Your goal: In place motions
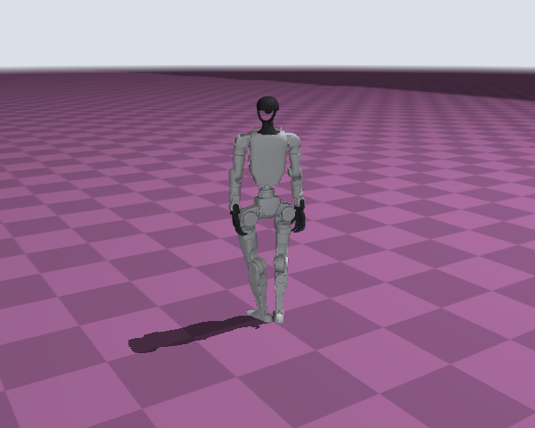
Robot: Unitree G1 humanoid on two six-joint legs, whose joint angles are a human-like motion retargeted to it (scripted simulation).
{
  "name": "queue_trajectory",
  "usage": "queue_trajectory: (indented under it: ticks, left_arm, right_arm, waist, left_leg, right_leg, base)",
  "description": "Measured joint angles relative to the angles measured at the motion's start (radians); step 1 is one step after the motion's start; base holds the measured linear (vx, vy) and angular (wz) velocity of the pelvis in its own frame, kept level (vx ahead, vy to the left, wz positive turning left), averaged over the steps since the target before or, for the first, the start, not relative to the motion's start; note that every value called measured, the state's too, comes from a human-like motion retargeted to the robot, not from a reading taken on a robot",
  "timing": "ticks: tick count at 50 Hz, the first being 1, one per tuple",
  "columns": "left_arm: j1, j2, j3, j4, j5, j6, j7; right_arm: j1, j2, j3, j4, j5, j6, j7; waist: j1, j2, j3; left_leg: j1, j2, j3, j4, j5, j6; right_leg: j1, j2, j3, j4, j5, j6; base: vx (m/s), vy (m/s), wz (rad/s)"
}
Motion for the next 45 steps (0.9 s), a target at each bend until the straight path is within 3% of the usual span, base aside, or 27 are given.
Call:
queue_trajectory:
  ticks: [45]
  left_arm:
    - [-0.004, 0.001, -0.01, 0.001, -0.005, 0.002, -0.001]
  right_arm:
    - [-0.004, -0.003, 0.0, 0.002, -0.001, 0.0, 0.002]
  waist:
    - [0.004, 0.003, 0.006]
  left_leg:
    - [0.003, 0.005, 0.001, 0.001, 0.008, -0.004]
  right_leg:
    - [0.002, 0.001, 0.003, 0.001, 0.0, -0.002]
  base:
    - [0.0, 0.0, 0.0]
